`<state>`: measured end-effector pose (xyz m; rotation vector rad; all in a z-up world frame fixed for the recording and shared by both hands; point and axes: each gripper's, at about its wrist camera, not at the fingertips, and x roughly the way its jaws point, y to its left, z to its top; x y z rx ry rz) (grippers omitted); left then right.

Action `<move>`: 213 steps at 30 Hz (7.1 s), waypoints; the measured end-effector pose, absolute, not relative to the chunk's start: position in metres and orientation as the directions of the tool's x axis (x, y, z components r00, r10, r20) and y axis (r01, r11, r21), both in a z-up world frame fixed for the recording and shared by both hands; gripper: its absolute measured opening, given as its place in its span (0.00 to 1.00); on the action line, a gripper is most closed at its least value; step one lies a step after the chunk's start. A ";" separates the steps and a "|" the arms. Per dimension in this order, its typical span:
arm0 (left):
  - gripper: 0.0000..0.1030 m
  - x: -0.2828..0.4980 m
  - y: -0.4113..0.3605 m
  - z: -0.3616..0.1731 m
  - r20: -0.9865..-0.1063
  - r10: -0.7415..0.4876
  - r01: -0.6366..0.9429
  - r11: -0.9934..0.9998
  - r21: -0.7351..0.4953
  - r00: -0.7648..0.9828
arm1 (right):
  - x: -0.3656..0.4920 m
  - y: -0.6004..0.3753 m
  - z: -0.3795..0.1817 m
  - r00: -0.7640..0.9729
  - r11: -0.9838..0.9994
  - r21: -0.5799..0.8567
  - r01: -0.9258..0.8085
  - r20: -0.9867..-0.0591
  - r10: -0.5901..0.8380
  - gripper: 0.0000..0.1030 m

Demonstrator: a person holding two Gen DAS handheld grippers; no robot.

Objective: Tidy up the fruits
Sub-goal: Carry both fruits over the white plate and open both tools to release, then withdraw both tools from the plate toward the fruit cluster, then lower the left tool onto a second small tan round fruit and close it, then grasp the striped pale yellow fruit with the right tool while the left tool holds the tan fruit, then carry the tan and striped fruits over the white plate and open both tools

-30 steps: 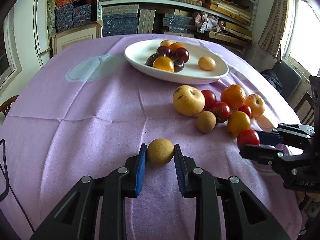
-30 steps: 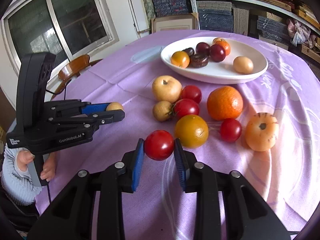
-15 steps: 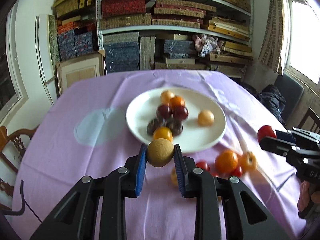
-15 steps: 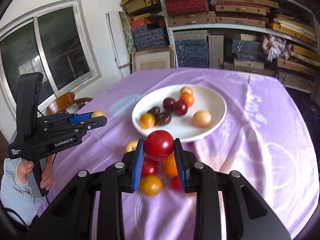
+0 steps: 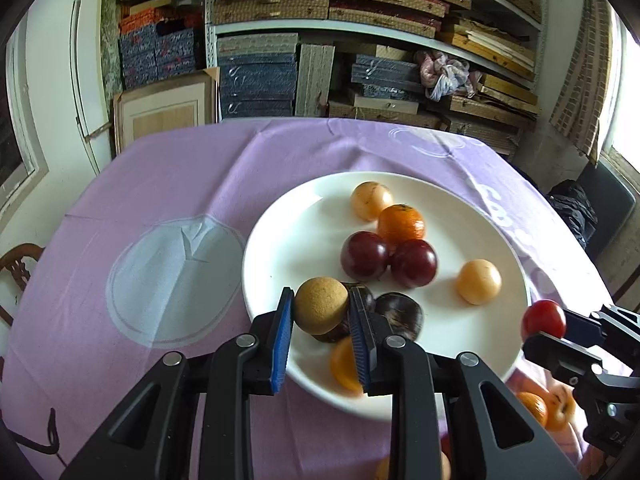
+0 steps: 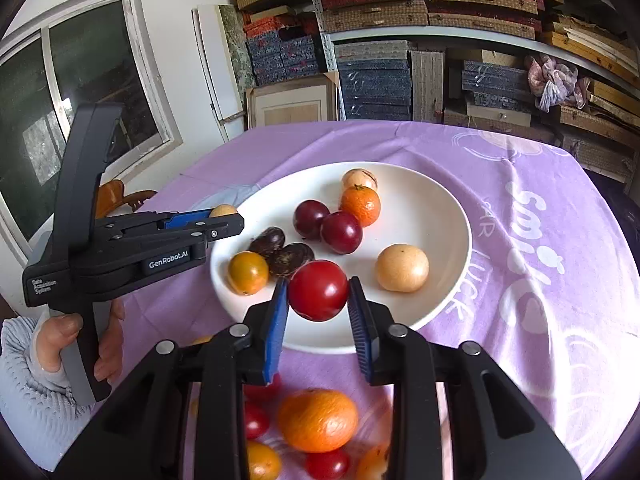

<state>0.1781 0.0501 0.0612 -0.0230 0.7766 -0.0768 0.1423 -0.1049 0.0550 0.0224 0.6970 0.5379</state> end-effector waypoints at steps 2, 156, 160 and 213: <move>0.26 0.186 0.055 0.056 -0.704 -0.077 0.051 0.997 -0.058 0.706 | 0.149 -0.105 0.051 0.634 0.865 0.198 -0.462 -0.608 0.478 0.28; 0.27 0.035 0.021 0.016 -0.734 -0.167 0.204 0.978 -0.039 0.658 | 0.046 -0.174 0.012 0.715 0.943 0.017 -0.332 -0.647 0.263 0.63; 0.27 0.036 0.020 0.014 -0.738 -0.169 0.207 0.977 -0.041 0.653 | 0.055 -0.165 0.007 0.703 0.941 -0.012 -0.339 -0.667 0.245 0.57; 0.27 0.073 0.044 0.112 -0.589 -0.121 0.119 0.992 -0.042 0.799 | 0.052 -0.155 0.113 0.779 0.900 0.115 -0.420 -0.464 0.422 0.42</move>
